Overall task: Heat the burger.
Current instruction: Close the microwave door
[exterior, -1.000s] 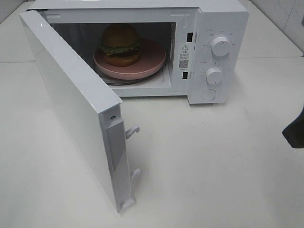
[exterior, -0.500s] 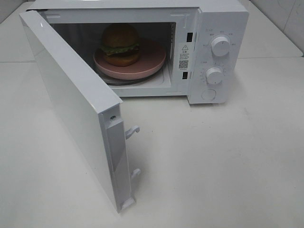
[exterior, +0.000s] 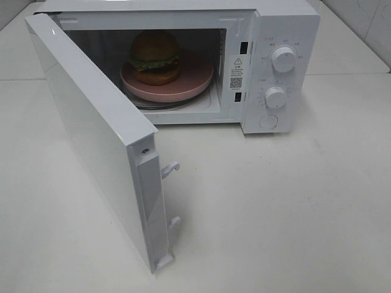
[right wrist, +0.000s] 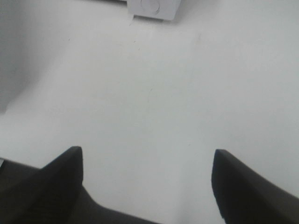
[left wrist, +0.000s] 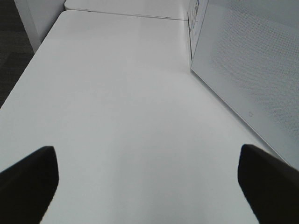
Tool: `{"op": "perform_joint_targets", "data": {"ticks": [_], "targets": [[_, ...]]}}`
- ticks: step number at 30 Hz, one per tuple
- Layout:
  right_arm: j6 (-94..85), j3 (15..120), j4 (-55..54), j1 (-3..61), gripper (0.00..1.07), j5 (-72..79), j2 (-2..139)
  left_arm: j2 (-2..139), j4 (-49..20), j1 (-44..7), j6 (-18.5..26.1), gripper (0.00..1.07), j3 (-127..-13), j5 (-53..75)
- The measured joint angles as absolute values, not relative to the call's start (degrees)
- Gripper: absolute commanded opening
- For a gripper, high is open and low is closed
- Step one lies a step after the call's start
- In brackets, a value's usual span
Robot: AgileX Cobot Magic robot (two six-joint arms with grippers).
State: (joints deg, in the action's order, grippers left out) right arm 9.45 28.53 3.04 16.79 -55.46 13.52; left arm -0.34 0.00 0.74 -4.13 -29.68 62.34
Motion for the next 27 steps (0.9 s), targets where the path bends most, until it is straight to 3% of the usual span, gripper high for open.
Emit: {"op": "perform_joint_targets", "data": {"ticks": [12,27], "targets": [[2.1,28.2,-0.8,5.3,0.70,-55.5,0.2,-0.3,0.0,0.7,-4.1,0.97,-29.7,62.3],[1.9,28.2,-1.0,3.9,0.70,-55.5,-0.2,-0.3,0.0,0.7,-4.1,0.97,-29.7,62.3]]}}
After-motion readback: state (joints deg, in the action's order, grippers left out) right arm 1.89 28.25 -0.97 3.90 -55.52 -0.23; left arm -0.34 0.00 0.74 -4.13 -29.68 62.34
